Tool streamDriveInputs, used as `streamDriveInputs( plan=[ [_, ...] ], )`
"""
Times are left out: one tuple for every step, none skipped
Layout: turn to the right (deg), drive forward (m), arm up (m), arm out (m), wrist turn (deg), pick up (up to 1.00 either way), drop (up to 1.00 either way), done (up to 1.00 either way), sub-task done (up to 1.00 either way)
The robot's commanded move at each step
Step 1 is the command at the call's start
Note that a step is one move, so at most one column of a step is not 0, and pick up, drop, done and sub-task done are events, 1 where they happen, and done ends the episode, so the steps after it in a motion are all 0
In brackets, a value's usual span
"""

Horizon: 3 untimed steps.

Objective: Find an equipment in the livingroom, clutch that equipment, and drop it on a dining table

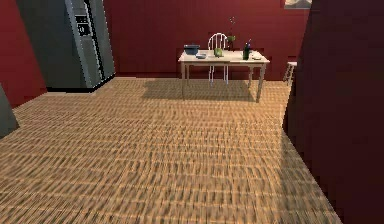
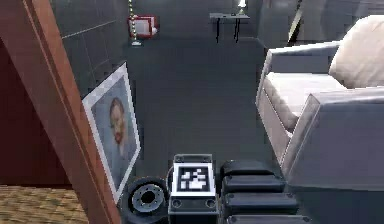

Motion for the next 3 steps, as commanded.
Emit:
streamDriveInputs(
  plan=[
    [0.0, 0.65, 0.00, 0.00, 0.0, 0.00, 0.00, 0.00, 0.00],
    [45.0, 0.00, 0.00, 0.00, 0.0, 0.00, 0.00, 0.00, 0.00],
    [6.0, 0.00, 0.00, 0.00, 0.0, 0.00, 0.00, 0.00, 0.00]
  ],
)
